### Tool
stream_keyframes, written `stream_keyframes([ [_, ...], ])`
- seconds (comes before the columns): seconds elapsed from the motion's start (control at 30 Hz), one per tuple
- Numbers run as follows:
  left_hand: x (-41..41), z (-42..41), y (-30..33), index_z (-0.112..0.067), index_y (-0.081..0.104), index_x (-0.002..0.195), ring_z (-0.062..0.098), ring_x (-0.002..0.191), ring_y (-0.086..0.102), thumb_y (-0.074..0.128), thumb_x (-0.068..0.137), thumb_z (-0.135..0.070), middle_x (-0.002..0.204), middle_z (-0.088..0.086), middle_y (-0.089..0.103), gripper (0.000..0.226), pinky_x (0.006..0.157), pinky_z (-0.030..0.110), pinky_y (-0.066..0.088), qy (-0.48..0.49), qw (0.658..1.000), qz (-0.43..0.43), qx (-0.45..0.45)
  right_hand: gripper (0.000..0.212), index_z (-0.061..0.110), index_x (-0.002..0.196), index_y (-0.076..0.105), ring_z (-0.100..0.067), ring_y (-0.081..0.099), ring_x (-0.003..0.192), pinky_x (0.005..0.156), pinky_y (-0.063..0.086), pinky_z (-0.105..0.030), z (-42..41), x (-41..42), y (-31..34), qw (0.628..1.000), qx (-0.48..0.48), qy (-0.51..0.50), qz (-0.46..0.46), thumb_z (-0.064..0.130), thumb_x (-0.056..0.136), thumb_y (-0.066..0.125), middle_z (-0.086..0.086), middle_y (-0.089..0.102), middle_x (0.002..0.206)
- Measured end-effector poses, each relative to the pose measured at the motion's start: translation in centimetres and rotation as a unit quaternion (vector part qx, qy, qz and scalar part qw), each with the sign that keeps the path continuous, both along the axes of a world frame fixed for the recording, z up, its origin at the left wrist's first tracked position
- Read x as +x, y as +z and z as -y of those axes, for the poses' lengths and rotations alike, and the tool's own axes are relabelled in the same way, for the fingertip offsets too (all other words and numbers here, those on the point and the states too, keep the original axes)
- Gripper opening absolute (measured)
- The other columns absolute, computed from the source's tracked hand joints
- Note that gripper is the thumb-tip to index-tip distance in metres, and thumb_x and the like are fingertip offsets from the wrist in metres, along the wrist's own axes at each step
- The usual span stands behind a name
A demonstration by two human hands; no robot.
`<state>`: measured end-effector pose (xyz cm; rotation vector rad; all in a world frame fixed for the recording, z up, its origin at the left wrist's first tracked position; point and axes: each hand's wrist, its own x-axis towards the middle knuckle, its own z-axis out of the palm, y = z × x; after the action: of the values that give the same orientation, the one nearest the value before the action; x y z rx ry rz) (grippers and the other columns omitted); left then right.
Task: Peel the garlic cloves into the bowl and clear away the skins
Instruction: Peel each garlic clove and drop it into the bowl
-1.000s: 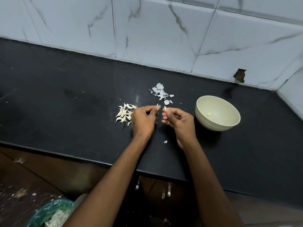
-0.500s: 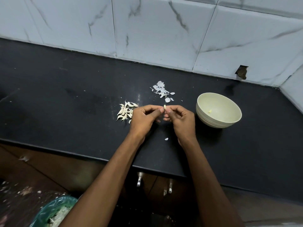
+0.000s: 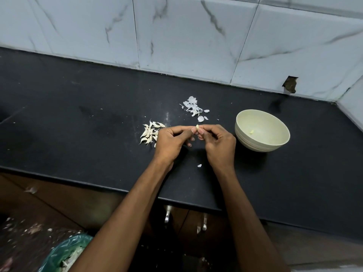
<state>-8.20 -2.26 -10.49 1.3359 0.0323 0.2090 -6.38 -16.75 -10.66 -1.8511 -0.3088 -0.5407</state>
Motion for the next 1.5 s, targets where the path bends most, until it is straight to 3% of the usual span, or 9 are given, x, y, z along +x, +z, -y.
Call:
stream_keyframes([
  [0.13, -0.07, 0.04, 0.05, 0.004, 0.079, 0.098, 0.018, 0.073, 0.062, 0.074, 0.092, -0.005, 0.089, 0.018, 0.077, 0.012, 0.067, 0.030, 0.053, 0.009, 1.000, -0.003, -0.001, 0.019, 0.015, 0.098, 0.082, -0.013, 0.074, 0.082, 0.078, 0.060, -0.031, -0.12, -0.20, 0.05, 1.000, 0.004, 0.002, -0.002, 0.000, 0.091, 0.073, 0.003, 0.077, 0.092],
  [0.27, -0.09, -0.04, 0.08, 0.003, 0.080, 0.098, 0.021, 0.072, 0.061, 0.075, 0.092, -0.006, 0.090, 0.025, 0.076, 0.012, 0.068, 0.032, 0.053, 0.008, 1.000, 0.000, 0.002, 0.021, 0.015, 0.097, 0.082, -0.011, 0.074, 0.079, 0.075, 0.057, -0.022, -0.12, -0.25, 0.19, 1.000, 0.015, 0.005, -0.004, -0.003, 0.091, 0.073, 0.000, 0.078, 0.090],
  [0.37, -0.08, -0.16, 0.04, 0.002, 0.080, 0.098, 0.026, 0.075, 0.059, 0.075, 0.092, -0.009, 0.094, 0.030, 0.073, 0.014, 0.070, 0.036, 0.051, -0.004, 1.000, 0.003, 0.001, 0.021, 0.015, 0.099, 0.082, -0.011, 0.074, 0.080, 0.076, 0.058, -0.025, -0.11, -0.28, 0.20, 1.000, 0.003, 0.003, 0.006, -0.001, 0.091, 0.072, -0.001, 0.077, 0.091],
  [0.5, -0.20, -0.15, 0.21, 0.003, 0.079, 0.099, 0.023, 0.077, 0.061, 0.074, 0.094, -0.009, 0.096, 0.027, 0.075, 0.015, 0.068, 0.034, 0.051, -0.011, 1.000, 0.008, -0.002, 0.021, 0.014, 0.100, 0.082, -0.003, 0.071, 0.084, 0.079, 0.052, -0.015, -0.14, -0.42, 0.35, 0.998, -0.041, -0.018, 0.033, -0.002, 0.091, 0.070, 0.002, 0.077, 0.093],
  [0.9, -0.05, 0.03, 0.03, 0.004, 0.080, 0.092, 0.016, 0.068, 0.062, 0.077, 0.090, -0.005, 0.083, 0.019, 0.076, 0.009, 0.064, 0.029, 0.052, 0.025, 1.000, 0.004, 0.014, 0.027, 0.011, 0.099, 0.082, 0.007, 0.067, 0.081, 0.077, 0.049, -0.009, -0.37, -0.79, 0.57, 0.998, -0.056, -0.009, 0.041, -0.009, 0.089, 0.067, 0.004, 0.075, 0.091],
  [1.1, 0.05, 0.12, 0.24, 0.000, 0.079, 0.085, 0.010, 0.061, 0.059, 0.074, 0.092, -0.004, 0.071, 0.007, 0.072, 0.009, 0.060, 0.025, 0.051, 0.024, 1.000, -0.002, 0.012, 0.024, 0.010, 0.103, 0.080, -0.017, 0.076, 0.081, 0.078, 0.064, -0.037, -0.49, -0.22, 0.15, 0.999, 0.004, 0.045, -0.025, -0.005, 0.096, 0.064, -0.003, 0.078, 0.089],
  [1.27, 0.18, 0.12, 0.13, 0.006, 0.076, 0.091, 0.013, 0.061, 0.058, 0.075, 0.091, -0.007, 0.074, 0.011, 0.072, 0.013, 0.062, 0.027, 0.050, 0.028, 0.999, -0.014, -0.007, 0.021, 0.004, 0.112, 0.077, -0.023, 0.078, 0.089, 0.084, 0.064, -0.036, -0.50, -0.07, 0.11, 0.989, 0.057, 0.101, -0.092, -0.002, 0.101, 0.062, -0.010, 0.079, 0.093],
  [1.5, -0.13, 0.43, 0.57, -0.008, 0.076, 0.085, 0.005, 0.056, 0.056, 0.071, 0.093, -0.003, 0.062, -0.008, 0.068, 0.011, 0.059, 0.021, 0.049, 0.037, 0.999, -0.012, 0.025, 0.019, 0.005, 0.114, 0.077, -0.017, 0.076, 0.088, 0.081, 0.062, -0.032, -0.17, 0.08, 0.26, 0.979, 0.116, 0.115, -0.121, 0.006, 0.096, 0.073, -0.009, 0.080, 0.102],
])
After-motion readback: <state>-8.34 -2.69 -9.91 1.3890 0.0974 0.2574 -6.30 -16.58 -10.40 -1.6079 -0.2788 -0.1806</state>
